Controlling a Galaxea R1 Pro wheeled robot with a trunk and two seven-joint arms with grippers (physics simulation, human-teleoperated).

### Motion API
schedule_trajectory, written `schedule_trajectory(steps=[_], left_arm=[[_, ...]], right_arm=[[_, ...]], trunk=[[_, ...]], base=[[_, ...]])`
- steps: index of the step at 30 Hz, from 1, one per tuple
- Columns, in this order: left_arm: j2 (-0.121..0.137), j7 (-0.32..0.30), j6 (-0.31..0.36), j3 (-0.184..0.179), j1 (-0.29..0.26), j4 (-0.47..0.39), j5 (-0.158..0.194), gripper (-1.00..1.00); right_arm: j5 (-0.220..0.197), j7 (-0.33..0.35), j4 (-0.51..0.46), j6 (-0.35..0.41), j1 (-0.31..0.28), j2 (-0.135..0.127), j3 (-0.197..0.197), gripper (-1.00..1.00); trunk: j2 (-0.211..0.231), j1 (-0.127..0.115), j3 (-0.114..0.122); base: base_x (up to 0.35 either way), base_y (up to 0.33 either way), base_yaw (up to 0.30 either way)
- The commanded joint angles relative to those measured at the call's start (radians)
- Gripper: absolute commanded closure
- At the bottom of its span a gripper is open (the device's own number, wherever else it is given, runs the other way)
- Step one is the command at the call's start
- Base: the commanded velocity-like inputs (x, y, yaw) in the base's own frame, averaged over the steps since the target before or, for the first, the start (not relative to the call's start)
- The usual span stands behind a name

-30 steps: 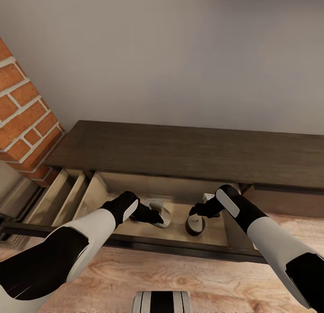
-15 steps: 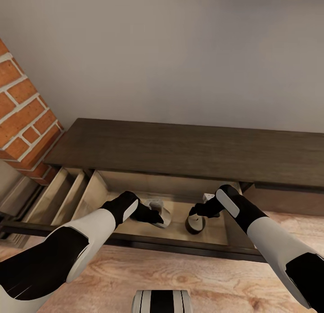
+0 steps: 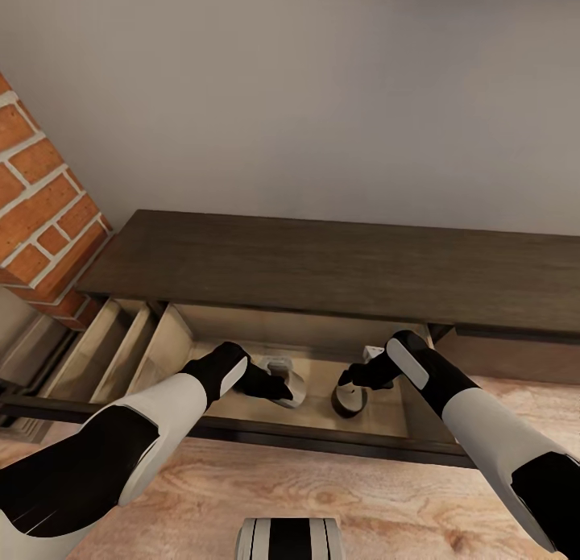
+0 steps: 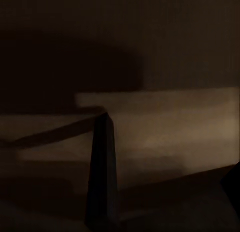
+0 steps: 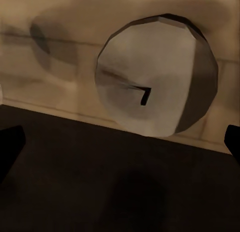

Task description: Place each of the two pumpkins and all three candles from the living room inside a cabinet in the living room (use any cabinet), then make sure every cabinet is closed, and position the cauldron so it is next to a table in the living room.

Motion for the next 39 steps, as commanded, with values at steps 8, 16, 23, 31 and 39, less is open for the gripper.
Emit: schedule_trajectory(steps=[8, 16, 23, 31, 39], left_arm=[[0.0, 0.0, 0.004, -0.006, -0.001, 0.0, 0.008, 1.0], [0.0, 0.0, 0.004, -0.006, -0.001, 0.0, 0.008, 1.0], [0.0, 0.001, 0.004, -0.006, -0.001, 0.0, 0.008, -1.0], [0.0, 0.026, 0.004, -0.006, -0.001, 0.001, 0.008, -1.0], [0.0, 0.033, 0.004, -0.006, -0.001, 0.001, 0.008, -1.0]], right_arm=[[-0.01, -0.009, -0.002, 0.001, -0.001, -0.001, 0.007, -1.0], [-0.01, -0.009, -0.002, 0.001, -0.001, -0.001, 0.006, -1.0], [-0.01, -0.009, -0.002, 0.001, -0.001, -0.001, 0.007, -1.0], [-0.01, -0.009, -0.002, 0.001, -0.001, -0.001, 0.007, -1.0], [-0.01, -0.009, -0.002, 0.001, -0.001, -0.001, 0.007, -1.0]], trunk=[[0.0, 0.0, -0.001], [0.0, 0.0, -0.001], [0.0, 0.0, -0.001], [0.0, 0.0, -0.001], [0.0, 0.0, -0.001]], base=[[0.0, 0.0, 0.0], [0.0, 0.0, 0.0], [0.0, 0.0, 0.0], [0.0, 0.0, 0.0], [0.0, 0.0, 0.0]])
